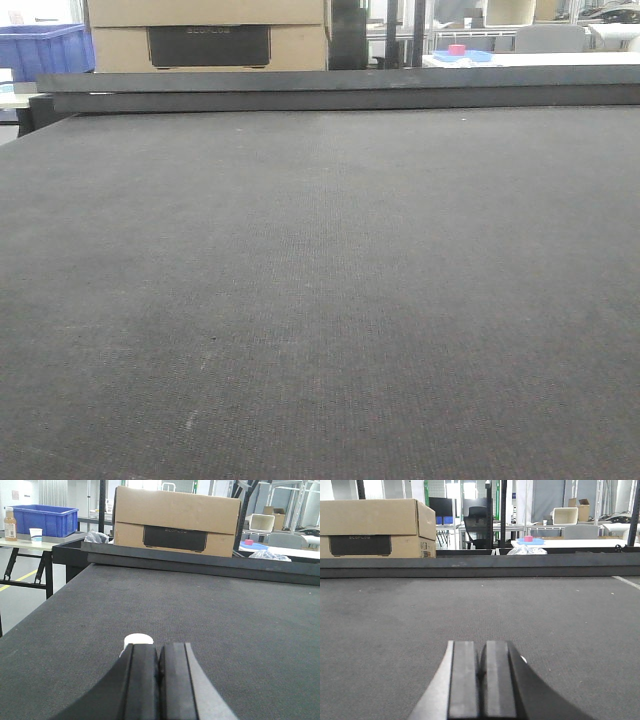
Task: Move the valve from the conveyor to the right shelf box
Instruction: 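Move both grippers down toward the two chrome valves on the conveyor, then lower both open grippers around the white ends of the valves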
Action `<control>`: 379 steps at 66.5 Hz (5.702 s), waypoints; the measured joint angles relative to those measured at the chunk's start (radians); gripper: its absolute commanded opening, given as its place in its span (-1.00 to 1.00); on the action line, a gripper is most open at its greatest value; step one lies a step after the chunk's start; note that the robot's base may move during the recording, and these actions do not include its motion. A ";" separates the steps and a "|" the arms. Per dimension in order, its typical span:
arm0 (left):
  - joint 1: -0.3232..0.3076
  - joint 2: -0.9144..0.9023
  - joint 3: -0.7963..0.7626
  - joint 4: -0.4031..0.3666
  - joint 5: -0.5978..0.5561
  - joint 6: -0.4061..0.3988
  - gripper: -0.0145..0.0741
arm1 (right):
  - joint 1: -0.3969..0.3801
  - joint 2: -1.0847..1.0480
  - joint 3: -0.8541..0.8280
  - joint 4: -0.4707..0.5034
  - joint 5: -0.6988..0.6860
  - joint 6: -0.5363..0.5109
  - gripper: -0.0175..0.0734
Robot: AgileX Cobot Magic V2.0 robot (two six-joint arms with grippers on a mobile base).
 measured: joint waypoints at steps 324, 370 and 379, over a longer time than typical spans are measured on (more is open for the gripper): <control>0.000 1.240 -1.191 0.010 0.989 0.000 -0.92 | -0.067 1.556 -1.125 0.034 1.117 -0.202 0.55; 0.000 1.240 -1.191 0.010 1.005 0.000 -0.92 | -0.067 1.556 -1.125 0.030 1.080 -0.204 0.49; 0.000 1.240 -1.191 0.010 1.009 0.000 -0.92 | -0.067 1.556 -1.125 0.030 1.080 -0.204 0.25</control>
